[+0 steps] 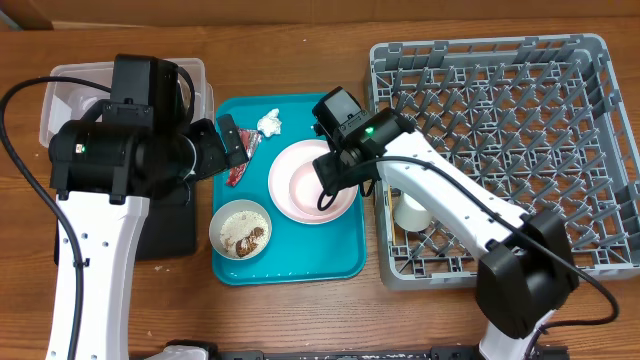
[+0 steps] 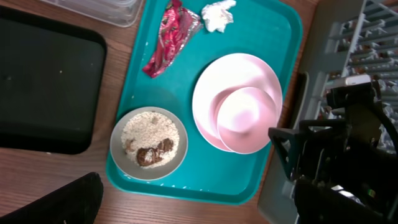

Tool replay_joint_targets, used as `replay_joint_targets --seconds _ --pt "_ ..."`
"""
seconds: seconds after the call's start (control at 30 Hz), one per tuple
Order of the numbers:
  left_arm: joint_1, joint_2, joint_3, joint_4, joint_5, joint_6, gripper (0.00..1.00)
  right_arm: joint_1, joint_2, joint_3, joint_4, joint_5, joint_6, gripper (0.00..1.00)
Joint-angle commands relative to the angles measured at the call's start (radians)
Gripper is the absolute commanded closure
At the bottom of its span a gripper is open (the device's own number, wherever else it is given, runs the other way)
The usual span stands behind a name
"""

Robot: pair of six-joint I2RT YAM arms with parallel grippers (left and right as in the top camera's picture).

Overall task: Sort waste into correct bins and load items into the dishwasher
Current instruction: 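Move the right gripper to the pink plates and grasp the top small plate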

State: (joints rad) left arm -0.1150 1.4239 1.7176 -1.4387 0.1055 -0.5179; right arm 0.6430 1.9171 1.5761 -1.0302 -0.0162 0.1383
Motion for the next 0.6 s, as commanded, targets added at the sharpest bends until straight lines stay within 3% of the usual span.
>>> replay_joint_targets --seconds 0.0,0.4,0.57 --pt "0.003 0.018 0.013 -0.001 -0.036 -0.010 0.00 -0.001 0.037 -0.005 0.008 0.022 -0.034 0.37" --pt "0.003 0.040 0.013 -0.002 -0.035 -0.010 0.00 -0.001 0.155 -0.005 0.021 0.015 -0.039 0.55" --pt "0.003 0.040 0.013 -0.002 -0.035 -0.010 0.00 -0.003 0.173 -0.005 0.021 0.015 -0.038 0.79"
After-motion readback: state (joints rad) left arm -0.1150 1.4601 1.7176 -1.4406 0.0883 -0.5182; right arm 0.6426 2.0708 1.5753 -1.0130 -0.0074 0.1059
